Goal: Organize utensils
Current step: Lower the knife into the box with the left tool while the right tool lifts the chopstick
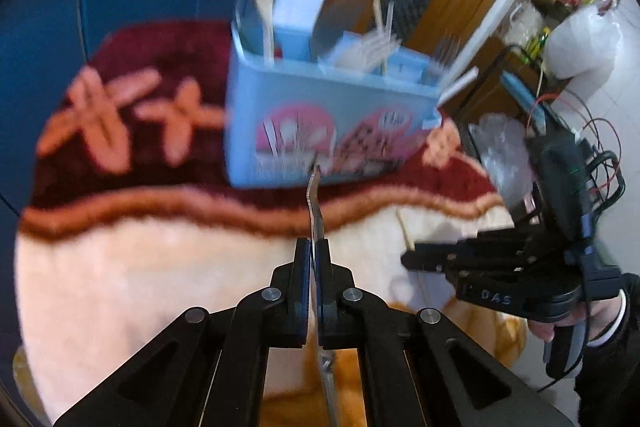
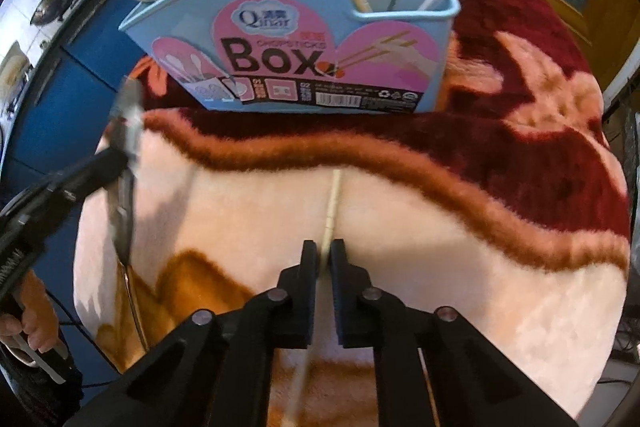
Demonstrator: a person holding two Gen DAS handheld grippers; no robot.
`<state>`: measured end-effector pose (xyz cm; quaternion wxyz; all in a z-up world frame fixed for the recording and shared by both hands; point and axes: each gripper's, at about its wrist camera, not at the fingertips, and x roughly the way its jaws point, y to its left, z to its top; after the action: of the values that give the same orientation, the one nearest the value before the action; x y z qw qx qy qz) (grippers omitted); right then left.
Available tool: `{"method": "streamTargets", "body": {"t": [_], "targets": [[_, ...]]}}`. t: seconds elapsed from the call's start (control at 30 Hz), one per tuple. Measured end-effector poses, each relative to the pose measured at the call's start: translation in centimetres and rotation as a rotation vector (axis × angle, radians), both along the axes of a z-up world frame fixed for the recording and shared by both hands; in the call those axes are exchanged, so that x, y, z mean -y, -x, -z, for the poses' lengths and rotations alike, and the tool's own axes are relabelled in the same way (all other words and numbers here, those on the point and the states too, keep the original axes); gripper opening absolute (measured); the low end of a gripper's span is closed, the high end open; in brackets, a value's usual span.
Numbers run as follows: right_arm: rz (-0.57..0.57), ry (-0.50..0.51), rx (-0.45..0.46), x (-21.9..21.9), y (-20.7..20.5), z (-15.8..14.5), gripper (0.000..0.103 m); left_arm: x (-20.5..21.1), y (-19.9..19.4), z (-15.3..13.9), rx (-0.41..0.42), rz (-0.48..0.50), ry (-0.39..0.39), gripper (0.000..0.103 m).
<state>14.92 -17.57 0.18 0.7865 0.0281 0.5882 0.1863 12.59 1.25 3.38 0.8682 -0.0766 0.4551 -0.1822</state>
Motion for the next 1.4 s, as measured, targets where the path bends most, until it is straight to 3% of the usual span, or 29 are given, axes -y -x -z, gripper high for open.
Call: {"method": "streamTargets", "body": {"t": [0.27, 0.63, 1.0, 1.13, 1.4], "targets": [[0.026, -0.12, 0.147, 2.3, 1.9, -3.1, 0.007, -1.3, 1.6, -5.1, 0.231, -0.072, -0.018, 0.002], [0.086, -0.194, 0.494, 4.3, 4.5, -8.9, 0.007, -1.9, 1.5, -11.5, 0.465, -0.174, 0.02, 0.001], [0.095, -0.206, 0.589, 5.2, 5.0, -9.5, 0.007, -2.2, 1.0, -16.7, 0.609, -0.241, 0.006, 0.001], [0.102, -0.21, 0.615, 5.4, 5.1, -9.8, 0.007, -1.7, 0.4, -16.5, 0.642, -0.258, -0.032, 0.001], [0.114, -0.194, 0.703, 5.5, 5.3, -11.0, 0.007, -1.7, -2.0, -13.8, 0.589, -0.272, -0.021, 0.001]]}}
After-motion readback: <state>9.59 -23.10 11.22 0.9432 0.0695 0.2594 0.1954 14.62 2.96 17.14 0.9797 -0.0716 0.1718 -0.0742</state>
